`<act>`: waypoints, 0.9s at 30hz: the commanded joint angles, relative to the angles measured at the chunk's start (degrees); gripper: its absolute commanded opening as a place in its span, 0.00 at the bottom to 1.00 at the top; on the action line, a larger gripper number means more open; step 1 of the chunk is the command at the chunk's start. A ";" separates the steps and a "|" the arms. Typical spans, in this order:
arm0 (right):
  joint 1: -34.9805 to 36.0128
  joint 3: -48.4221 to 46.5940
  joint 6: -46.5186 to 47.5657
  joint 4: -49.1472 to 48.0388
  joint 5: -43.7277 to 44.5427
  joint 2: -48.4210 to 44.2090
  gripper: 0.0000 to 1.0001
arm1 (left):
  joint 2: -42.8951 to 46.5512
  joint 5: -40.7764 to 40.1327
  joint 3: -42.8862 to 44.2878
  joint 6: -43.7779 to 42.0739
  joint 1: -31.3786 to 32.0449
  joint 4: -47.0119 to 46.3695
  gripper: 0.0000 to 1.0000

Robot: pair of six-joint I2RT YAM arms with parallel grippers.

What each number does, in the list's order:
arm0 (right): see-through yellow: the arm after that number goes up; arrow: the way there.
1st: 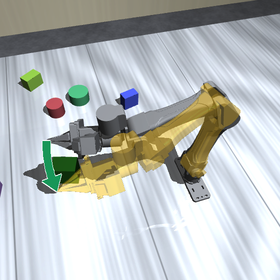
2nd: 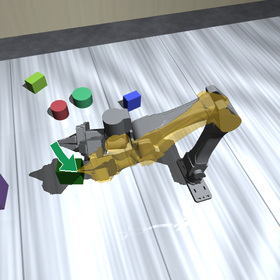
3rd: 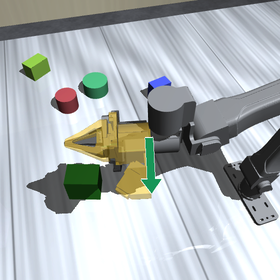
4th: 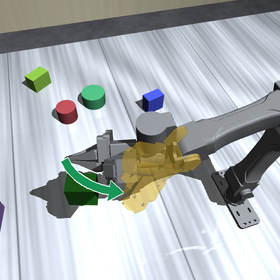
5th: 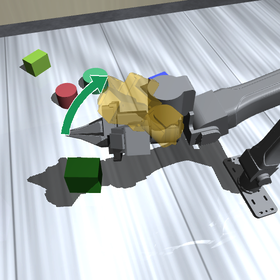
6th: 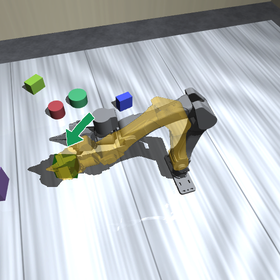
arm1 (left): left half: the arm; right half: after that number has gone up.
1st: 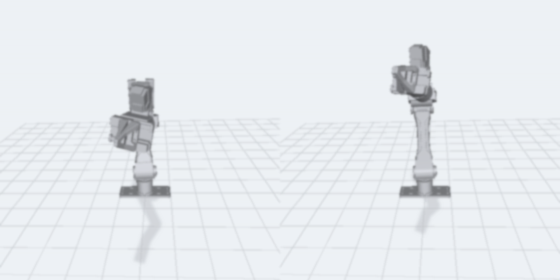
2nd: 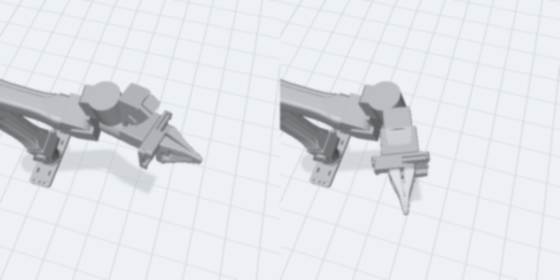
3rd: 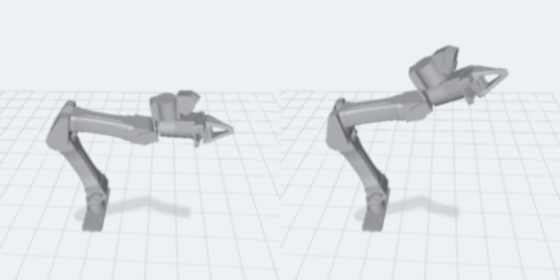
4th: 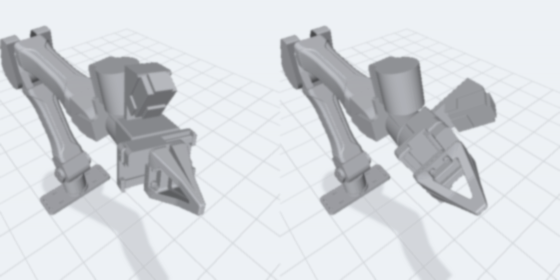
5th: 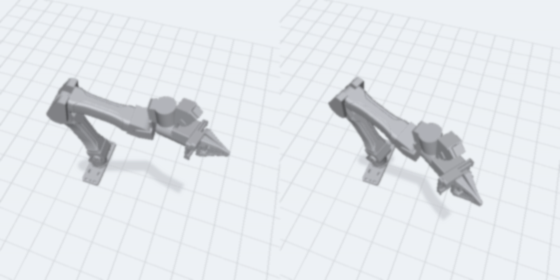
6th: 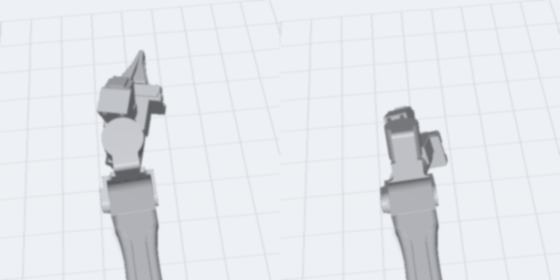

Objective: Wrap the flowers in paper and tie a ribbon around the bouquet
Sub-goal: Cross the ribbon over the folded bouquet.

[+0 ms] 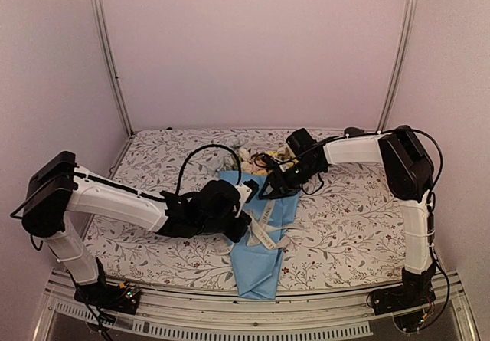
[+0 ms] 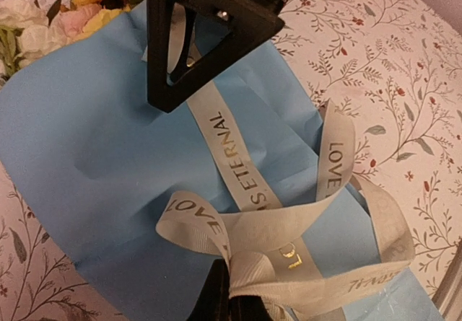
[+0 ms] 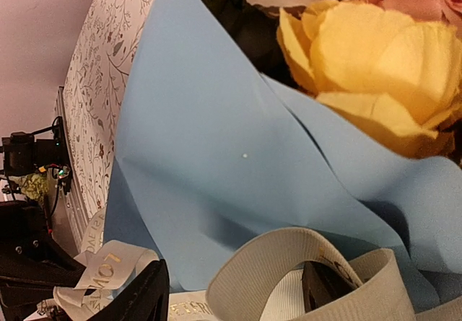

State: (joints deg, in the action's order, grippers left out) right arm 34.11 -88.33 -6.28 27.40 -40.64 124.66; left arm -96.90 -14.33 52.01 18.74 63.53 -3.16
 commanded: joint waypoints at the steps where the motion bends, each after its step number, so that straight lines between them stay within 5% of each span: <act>1: -0.22 1.94 -0.60 2.69 0.28 -2.76 0.66 | -2.19 4.44 2.36 -2.55 -3.14 -4.19 0.00; 21: -2.11 10.66 -4.28 0.99 0.30 -13.13 0.69 | -13.83 11.61 4.77 -1.44 -6.31 -6.38 0.00; 27: -1.26 16.51 -7.68 -2.33 4.31 -20.90 0.54 | -14.47 12.45 4.46 -1.01 -6.38 -7.32 0.00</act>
State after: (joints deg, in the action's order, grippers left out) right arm 32.29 -75.07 -11.25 28.42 -39.64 110.24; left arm -109.86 -3.49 56.23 17.15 57.95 -9.63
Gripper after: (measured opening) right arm 0.589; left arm 0.005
